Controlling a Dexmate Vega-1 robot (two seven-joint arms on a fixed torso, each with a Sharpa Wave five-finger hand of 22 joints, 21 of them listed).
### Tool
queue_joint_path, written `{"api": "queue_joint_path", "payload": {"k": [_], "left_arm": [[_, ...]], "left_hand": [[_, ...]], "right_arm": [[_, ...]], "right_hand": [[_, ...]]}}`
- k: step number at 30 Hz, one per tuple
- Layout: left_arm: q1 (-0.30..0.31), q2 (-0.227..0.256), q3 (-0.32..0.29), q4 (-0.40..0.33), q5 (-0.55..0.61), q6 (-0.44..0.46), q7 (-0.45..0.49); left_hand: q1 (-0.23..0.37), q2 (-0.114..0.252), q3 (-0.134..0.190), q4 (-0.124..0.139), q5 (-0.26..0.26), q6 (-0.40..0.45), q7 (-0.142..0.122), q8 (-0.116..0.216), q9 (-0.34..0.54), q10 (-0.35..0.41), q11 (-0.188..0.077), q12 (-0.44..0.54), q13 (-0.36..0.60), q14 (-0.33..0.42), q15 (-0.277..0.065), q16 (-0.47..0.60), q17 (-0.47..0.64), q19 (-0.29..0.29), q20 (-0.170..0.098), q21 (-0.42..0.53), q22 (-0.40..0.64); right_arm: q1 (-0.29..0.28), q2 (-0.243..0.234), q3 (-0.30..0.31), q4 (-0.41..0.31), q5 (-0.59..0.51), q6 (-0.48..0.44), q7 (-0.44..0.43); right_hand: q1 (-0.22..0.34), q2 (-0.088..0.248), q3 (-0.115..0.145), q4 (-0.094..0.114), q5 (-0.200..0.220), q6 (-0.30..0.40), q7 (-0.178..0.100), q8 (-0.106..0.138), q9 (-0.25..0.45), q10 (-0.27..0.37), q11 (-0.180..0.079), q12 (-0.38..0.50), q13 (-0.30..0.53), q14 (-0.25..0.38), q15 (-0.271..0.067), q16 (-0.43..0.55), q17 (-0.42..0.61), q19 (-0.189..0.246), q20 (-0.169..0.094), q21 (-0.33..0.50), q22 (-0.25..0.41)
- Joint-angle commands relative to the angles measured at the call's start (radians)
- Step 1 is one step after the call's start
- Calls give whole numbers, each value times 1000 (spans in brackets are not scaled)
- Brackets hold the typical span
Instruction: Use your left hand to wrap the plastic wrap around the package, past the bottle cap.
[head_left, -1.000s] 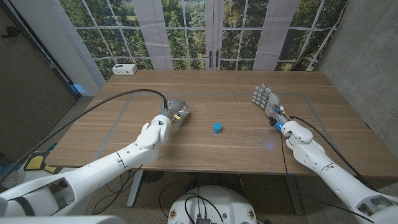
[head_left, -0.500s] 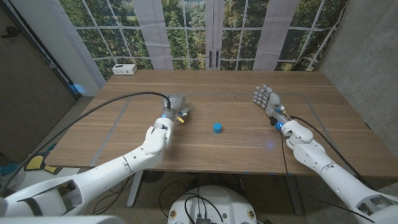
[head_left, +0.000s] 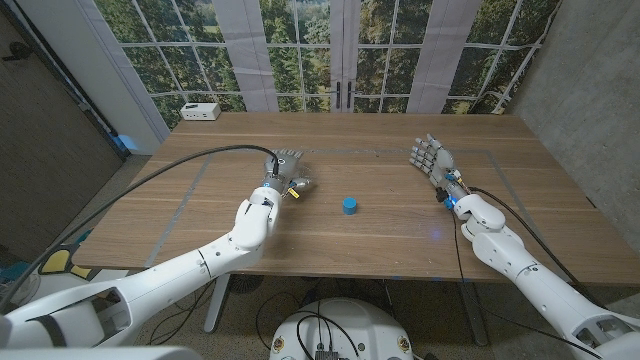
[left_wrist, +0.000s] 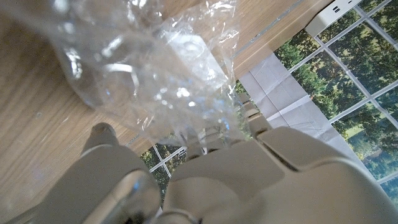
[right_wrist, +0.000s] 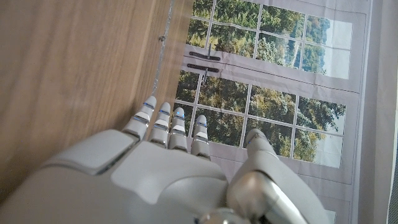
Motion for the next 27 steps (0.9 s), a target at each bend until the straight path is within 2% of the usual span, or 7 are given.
{"api": "queue_joint_path", "payload": {"k": [1,4,6,13,20,22,27], "left_arm": [[21,4,-17,-25,8,6,-95],[14,-1,-19,-17,-7,8,-147],[-2,3,-6,-12,3,4,-199],[2,-14,-13,26,-31,-10,-168],[-21,-12,3,43,-55,-20,-229],[-14,-11,-2,46,-62,-30,-195],[-31,-12,13,47,-47,-20,-226]], "left_hand": [[-89,102,2,56,9,-289,10,-3,-3,-332,-28,-6,-10,-330,-9,-3,1,-290,-35,-11,-2],[-181,157,-8,122,14,-462,50,-1,-2,-551,-9,-5,-10,-548,10,-2,4,-493,-59,-13,1],[-218,164,-18,146,16,-494,61,3,-2,-610,-5,-3,-10,-602,11,2,6,-570,-62,-13,3],[-262,156,-51,168,21,-541,62,1,0,-664,-6,-1,-10,-666,7,3,10,-635,-72,-9,7],[-270,149,-74,174,25,-568,60,0,1,-691,-6,-4,-9,-689,9,4,12,-657,-74,-5,9],[-271,147,-81,174,27,-573,60,1,1,-697,-6,-4,-9,-694,7,4,12,-664,-75,-4,10],[-272,139,-96,174,29,-586,58,1,2,-707,-2,-5,-9,-704,8,4,12,-674,-79,-2,11]], "right_arm": [[-13,-1,5,-15,1,6,-10],[-12,-5,3,-19,-3,2,-11],[-10,-4,3,-15,0,4,-5],[-5,0,1,-12,-1,0,-8],[4,-3,-3,-9,-6,-10,-10],[6,0,-3,-7,-6,-9,-12],[10,-2,-6,-8,-12,-14,-16]], "right_hand": [[-4,2,5,5,5,8,4,4,2,12,2,0,4,12,1,0,1,6,0,3,3],[-4,2,5,5,5,8,4,4,2,13,2,0,4,12,2,0,1,7,0,3,3],[-4,2,5,5,5,9,4,4,2,12,2,-1,4,13,2,0,1,7,0,3,3],[-5,2,6,6,5,9,3,4,2,12,2,-1,4,12,2,-1,1,7,-1,3,3],[-5,1,7,7,5,12,5,5,2,21,8,2,3,14,2,-1,0,7,-1,3,3],[-5,1,7,7,5,13,5,5,2,23,8,3,3,14,4,-2,0,7,-1,3,3],[-6,0,7,8,5,14,5,6,2,24,8,2,3,14,4,-2,0,7,-1,3,3]]}}
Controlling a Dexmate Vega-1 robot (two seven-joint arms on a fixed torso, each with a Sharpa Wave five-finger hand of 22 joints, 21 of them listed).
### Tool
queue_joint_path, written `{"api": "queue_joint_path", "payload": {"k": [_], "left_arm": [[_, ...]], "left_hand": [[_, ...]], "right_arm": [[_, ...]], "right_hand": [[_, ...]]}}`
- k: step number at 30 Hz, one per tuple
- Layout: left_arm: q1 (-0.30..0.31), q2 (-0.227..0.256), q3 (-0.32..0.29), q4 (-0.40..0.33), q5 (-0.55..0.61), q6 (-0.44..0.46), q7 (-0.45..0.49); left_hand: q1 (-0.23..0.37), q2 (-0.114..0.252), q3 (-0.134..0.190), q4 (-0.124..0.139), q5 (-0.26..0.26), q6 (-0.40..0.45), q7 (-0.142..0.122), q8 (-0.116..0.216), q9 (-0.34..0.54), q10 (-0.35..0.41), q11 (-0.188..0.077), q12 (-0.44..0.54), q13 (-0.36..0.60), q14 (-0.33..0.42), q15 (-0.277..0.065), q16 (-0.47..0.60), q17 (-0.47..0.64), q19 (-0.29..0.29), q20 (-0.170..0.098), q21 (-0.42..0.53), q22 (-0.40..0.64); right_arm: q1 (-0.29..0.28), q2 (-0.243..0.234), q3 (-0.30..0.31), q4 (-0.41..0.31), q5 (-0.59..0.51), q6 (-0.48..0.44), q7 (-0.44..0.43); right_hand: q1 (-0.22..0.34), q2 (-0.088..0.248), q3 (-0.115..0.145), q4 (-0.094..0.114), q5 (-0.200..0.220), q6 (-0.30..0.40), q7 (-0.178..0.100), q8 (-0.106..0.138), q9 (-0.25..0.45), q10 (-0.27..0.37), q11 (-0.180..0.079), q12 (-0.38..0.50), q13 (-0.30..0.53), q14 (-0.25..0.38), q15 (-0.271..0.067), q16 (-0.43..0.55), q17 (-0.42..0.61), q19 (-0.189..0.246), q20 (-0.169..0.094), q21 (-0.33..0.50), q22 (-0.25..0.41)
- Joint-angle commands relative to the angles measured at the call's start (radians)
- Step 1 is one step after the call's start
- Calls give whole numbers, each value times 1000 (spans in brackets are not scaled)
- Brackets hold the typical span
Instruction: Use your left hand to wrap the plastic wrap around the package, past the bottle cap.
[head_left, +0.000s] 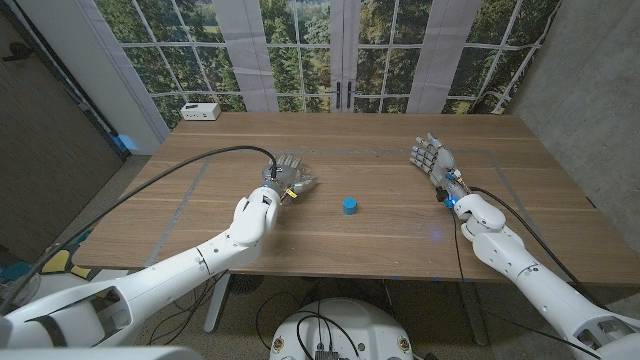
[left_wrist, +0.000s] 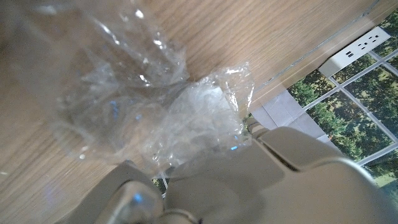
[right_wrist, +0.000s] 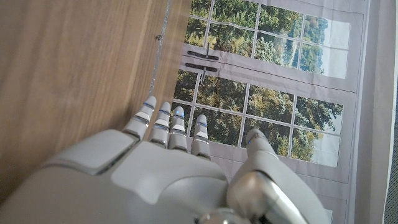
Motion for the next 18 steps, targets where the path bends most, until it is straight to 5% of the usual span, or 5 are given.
{"api": "queue_joint_path", "payload": {"k": [1,9,13,15,18], "left_arm": [[-26,-2,30,22,11,1,-49],[-8,30,19,-20,45,-22,19],[49,39,-34,-51,16,-42,182],[72,40,-57,-58,-1,-56,256],[103,40,-94,-82,-38,-69,326]], "left_hand": [[-7,33,-18,1,6,-462,0,5,3,-536,9,-1,2,-524,5,5,3,-451,-11,7,5],[-4,11,-63,-3,12,-434,-5,24,4,-491,28,21,2,-486,17,23,3,-416,3,31,6],[2,8,-123,-8,24,-340,-19,47,5,-364,67,67,4,-376,39,53,1,-332,40,62,4],[12,18,-162,-15,33,-241,-29,64,5,-233,71,108,10,-266,36,71,0,-242,73,88,0],[24,24,-184,-24,37,-146,-38,76,4,-117,74,142,14,-174,44,78,-2,-159,85,106,-3]], "right_arm": [[11,0,-6,5,-9,-10,-5],[10,4,-5,4,-9,-3,-6],[7,5,-5,2,-6,-2,-4],[4,4,-5,-3,-9,-2,-10],[-2,4,-4,-9,-12,4,-16]], "right_hand": [[-7,0,3,5,5,10,1,5,2,8,4,2,3,8,-1,-2,0,8,-2,3,3],[-7,-1,3,5,5,9,2,5,2,9,3,2,3,10,-2,-3,-1,6,0,2,3],[-6,-2,4,4,5,8,2,4,1,9,2,2,3,10,-2,-4,-1,5,2,2,3],[-6,-3,4,4,5,8,2,4,1,8,2,2,3,10,-2,-4,-2,5,2,2,3],[-6,-4,4,4,5,8,2,4,1,8,2,1,3,10,-2,-4,-2,5,2,1,3]]}}
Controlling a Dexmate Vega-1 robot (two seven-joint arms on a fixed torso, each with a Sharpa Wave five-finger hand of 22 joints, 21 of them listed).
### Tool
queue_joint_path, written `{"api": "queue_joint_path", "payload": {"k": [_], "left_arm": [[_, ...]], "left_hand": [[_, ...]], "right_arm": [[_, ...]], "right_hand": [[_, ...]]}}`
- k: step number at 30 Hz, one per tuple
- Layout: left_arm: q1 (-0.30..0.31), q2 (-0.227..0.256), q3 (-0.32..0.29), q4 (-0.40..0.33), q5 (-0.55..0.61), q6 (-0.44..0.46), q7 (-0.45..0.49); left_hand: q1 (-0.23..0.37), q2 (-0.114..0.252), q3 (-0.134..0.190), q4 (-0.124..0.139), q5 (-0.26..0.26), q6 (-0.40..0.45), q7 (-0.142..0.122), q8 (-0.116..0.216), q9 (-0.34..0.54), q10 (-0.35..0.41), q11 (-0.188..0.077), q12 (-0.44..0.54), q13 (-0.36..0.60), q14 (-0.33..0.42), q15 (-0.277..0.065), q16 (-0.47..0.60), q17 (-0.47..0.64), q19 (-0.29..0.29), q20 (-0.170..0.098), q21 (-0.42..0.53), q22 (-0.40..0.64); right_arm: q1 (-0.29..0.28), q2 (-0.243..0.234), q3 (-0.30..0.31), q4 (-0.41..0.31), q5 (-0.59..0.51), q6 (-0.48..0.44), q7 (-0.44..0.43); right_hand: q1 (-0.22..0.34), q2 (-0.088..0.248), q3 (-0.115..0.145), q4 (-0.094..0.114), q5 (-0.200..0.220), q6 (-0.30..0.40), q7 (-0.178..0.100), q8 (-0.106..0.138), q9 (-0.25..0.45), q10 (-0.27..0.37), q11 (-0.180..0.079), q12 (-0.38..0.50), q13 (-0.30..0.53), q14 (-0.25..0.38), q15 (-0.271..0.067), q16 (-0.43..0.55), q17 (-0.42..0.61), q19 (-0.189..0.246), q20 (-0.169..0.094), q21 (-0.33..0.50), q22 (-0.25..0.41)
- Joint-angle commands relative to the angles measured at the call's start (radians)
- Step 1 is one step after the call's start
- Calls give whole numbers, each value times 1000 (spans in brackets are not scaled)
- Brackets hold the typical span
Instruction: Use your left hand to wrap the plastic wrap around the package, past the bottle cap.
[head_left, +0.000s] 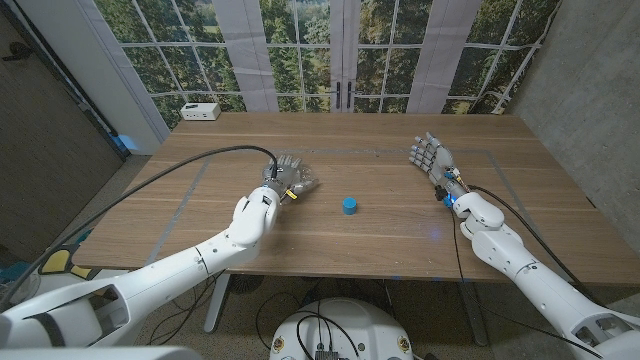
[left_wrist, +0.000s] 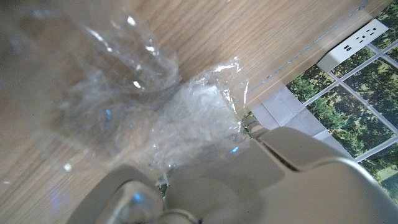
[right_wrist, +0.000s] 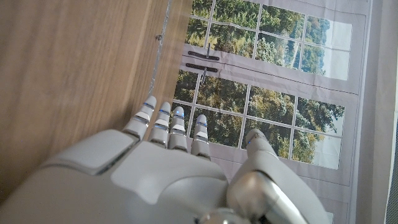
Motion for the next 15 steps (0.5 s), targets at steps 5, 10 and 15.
{"api": "queue_joint_path", "payload": {"k": [5,10,15], "left_arm": [[131,18,-159,-114,-145,-63,325],[184,26,-247,-167,-286,-121,381],[223,41,-319,-207,-411,-175,420]], "left_hand": [[33,25,-37,-15,10,-102,-28,17,4,-78,14,48,8,-105,16,20,-1,-107,27,32,-3],[41,21,-40,-21,10,-111,-31,7,3,-87,14,41,8,-105,27,13,-1,-100,32,30,-3],[45,19,-40,-23,11,-104,-33,8,3,-86,14,39,8,-102,30,10,-1,-94,31,31,-3]], "right_arm": [[-19,-3,1,-28,-2,5,-12],[-31,-8,4,-46,-3,8,-19],[-44,-12,8,-69,-5,14,-28]], "right_hand": [[-6,-5,4,4,5,8,2,4,1,9,2,1,3,11,-2,0,3,5,4,1,3],[-7,-5,4,5,5,8,1,4,1,9,2,1,3,12,-3,-1,3,5,4,1,3],[-8,-7,4,5,4,8,2,4,1,8,1,0,3,12,-3,-1,3,5,5,1,3]]}}
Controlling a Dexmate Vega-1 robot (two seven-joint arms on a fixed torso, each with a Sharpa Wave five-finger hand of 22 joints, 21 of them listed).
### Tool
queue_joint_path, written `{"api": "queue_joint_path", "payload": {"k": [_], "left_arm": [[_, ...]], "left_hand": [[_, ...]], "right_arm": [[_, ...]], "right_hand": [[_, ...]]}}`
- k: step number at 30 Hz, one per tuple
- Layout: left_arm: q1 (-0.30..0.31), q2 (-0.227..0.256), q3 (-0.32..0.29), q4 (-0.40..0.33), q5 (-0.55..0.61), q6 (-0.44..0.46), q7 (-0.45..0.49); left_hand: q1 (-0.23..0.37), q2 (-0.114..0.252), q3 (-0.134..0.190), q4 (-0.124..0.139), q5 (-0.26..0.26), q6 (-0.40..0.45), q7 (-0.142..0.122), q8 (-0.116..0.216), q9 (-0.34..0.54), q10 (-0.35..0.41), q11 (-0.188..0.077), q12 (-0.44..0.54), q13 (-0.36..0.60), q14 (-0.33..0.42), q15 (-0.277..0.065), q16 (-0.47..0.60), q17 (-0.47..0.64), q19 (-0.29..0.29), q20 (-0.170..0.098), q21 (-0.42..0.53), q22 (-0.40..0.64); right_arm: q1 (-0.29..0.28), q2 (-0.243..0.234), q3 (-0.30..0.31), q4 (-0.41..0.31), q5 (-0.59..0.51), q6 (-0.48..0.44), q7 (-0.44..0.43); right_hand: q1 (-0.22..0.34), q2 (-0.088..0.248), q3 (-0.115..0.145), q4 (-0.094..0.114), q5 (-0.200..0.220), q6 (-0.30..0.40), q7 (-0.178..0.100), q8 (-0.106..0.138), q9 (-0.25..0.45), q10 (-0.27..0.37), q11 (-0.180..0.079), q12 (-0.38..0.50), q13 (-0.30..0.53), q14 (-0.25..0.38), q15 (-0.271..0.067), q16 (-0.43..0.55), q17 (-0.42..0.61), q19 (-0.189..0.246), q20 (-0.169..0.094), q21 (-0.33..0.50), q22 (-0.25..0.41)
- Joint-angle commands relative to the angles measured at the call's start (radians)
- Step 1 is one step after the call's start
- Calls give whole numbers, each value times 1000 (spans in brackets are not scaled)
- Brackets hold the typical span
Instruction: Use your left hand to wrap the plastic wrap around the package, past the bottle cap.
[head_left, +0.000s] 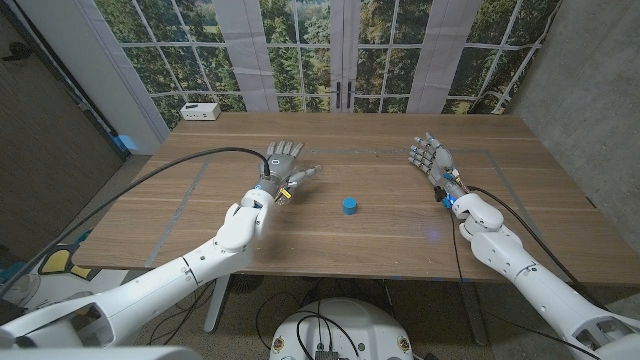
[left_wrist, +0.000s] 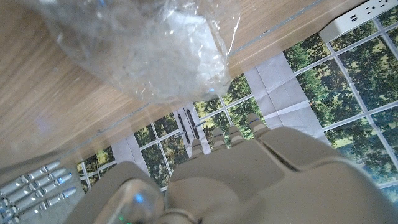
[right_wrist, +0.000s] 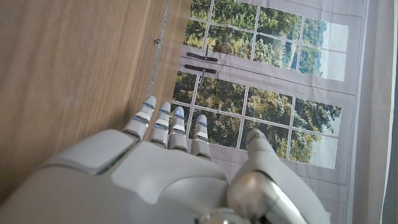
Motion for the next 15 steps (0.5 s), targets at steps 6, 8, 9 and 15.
{"api": "queue_joint_path", "payload": {"k": [6,8,9,15], "left_arm": [[193,40,-316,-154,-446,-234,197],[210,40,-352,-160,-522,-268,193],[222,40,-377,-151,-578,-314,192],[267,43,-453,-129,-734,-440,214]], "left_hand": [[21,10,0,-7,8,-86,-10,-3,3,-82,8,-3,1,-92,3,-6,-1,-80,9,7,2],[24,11,0,-9,9,-83,-10,-3,2,-82,6,-4,1,-88,5,-6,-2,-77,10,7,2],[26,11,1,-10,9,-81,-9,-3,2,-75,7,-2,1,-86,6,-7,-2,-75,10,7,1],[35,11,2,-16,10,-70,-6,-4,1,-70,12,-3,0,-78,7,-10,-2,-66,11,6,1]], "right_arm": [[-43,-20,9,-76,-16,11,-38],[-50,-23,10,-87,-17,10,-44],[-52,-22,10,-89,-17,15,-44],[-73,-27,8,-125,-40,18,-80]], "right_hand": [[-3,-5,1,1,4,9,2,4,1,9,4,0,3,8,2,-2,2,7,5,1,3],[-2,-6,1,1,4,10,2,4,1,9,4,0,3,8,2,-2,2,7,5,1,3],[-1,-6,2,0,5,10,2,4,1,9,3,0,3,9,3,-3,1,7,5,1,3],[4,-9,3,-4,5,12,3,5,1,10,5,-1,3,6,0,-5,0,9,5,2,3]]}}
